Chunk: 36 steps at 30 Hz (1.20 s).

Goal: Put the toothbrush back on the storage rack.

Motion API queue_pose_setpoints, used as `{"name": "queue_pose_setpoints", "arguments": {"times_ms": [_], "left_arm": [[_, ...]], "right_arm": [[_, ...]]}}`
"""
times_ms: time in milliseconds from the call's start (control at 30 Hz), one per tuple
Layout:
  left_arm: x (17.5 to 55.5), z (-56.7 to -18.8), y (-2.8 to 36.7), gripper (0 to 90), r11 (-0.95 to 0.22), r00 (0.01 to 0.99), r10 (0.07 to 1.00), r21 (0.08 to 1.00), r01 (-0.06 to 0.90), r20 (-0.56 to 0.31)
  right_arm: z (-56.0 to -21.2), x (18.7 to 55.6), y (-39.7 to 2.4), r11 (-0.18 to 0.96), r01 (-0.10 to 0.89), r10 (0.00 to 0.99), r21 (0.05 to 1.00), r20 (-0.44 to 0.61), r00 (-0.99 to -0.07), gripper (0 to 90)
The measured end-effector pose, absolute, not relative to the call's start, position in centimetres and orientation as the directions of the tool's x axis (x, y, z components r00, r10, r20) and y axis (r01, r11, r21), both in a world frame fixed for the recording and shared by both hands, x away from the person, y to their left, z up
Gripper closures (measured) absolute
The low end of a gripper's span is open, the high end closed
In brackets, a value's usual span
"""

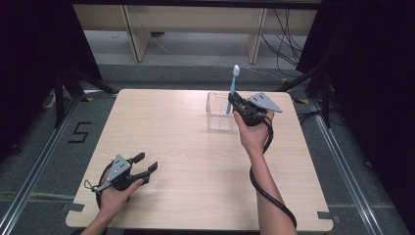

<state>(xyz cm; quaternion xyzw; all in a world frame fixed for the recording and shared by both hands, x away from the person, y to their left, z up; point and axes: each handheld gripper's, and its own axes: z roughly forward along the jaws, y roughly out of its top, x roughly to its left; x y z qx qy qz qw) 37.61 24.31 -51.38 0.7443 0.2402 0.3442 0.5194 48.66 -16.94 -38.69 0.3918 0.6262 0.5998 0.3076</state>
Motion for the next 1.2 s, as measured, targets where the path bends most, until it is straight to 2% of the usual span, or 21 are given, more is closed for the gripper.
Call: {"name": "queue_pose_setpoints", "arguments": {"times_ms": [367,500,1100,1133,1167,1200], "left_arm": [[37.5,-51.3,24.6,33.2,-0.361,0.641,0.718,0.933,0.010,0.271],[37.6,-51.5,24.4,33.2,-0.338,0.643,0.719,0.941,-0.008,0.264],[37.3,-51.4,24.5,33.3,-0.348,0.641,0.720,0.937,-0.001,0.268],[37.3,-51.4,24.4,33.3,-0.349,0.641,0.719,0.937,0.000,0.268],[37.2,-51.4,24.4,33.3,-0.349,0.641,0.719,0.937,0.000,0.268],[37.2,-51.4,24.4,33.3,-0.349,0.641,0.720,0.937,0.000,0.268]], "right_arm": [[-38.8,49.9,-17.3,-0.002,0.112,0.873,0.994,0.056,-0.484,79.0],[-38.8,50.0,-17.5,-0.010,0.132,0.875,0.991,0.073,-0.479,79.0],[-39.1,50.7,-17.6,-0.005,0.108,0.890,0.994,0.053,-0.452,78.8],[-39.1,50.6,-17.6,-0.015,0.129,0.891,0.991,0.072,-0.448,78.8],[-39.2,50.9,-17.7,0.001,0.108,0.891,0.994,0.048,-0.452,78.8],[-39.3,50.8,-17.6,-0.018,0.124,0.890,0.992,0.073,-0.450,78.8]]}}
